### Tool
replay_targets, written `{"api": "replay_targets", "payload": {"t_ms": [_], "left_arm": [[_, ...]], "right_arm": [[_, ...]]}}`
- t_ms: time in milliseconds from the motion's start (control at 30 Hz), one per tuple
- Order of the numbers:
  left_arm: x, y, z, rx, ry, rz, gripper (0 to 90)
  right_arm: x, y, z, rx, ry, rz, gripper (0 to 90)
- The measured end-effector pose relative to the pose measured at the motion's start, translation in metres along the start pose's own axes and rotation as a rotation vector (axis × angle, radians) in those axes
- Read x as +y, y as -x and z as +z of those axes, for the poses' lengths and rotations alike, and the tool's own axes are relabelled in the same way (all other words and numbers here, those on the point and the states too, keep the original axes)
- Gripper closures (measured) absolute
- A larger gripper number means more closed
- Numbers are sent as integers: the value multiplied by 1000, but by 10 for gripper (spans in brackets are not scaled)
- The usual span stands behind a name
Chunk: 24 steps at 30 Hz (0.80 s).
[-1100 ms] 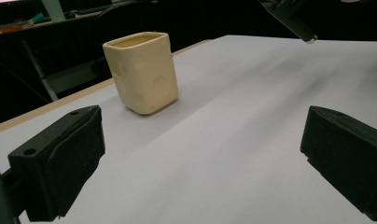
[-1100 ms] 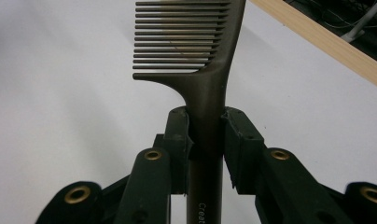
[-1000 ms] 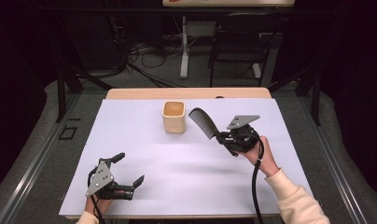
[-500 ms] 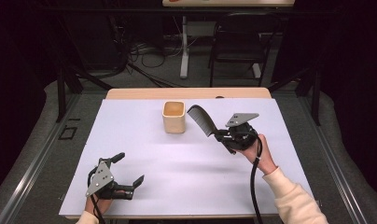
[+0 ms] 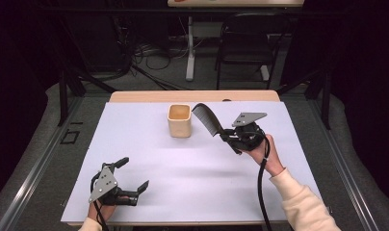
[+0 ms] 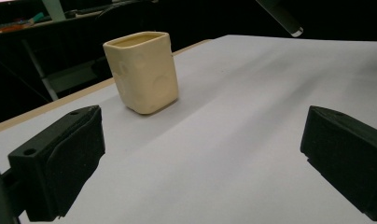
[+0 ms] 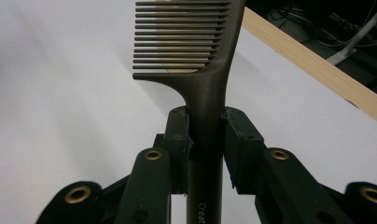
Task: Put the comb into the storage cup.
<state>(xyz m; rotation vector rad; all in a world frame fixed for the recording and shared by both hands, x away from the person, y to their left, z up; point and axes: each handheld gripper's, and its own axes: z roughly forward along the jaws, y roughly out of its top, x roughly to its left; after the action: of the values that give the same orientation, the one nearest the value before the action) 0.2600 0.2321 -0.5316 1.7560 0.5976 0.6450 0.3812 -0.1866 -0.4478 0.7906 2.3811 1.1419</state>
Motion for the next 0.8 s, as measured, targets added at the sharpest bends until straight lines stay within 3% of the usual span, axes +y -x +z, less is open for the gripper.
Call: {"api": "replay_targets", "payload": {"t_ms": [800], "left_arm": [[0,0,0,0,3,-4,0]], "right_arm": [[16,3,14,5,32,-1,724]]}}
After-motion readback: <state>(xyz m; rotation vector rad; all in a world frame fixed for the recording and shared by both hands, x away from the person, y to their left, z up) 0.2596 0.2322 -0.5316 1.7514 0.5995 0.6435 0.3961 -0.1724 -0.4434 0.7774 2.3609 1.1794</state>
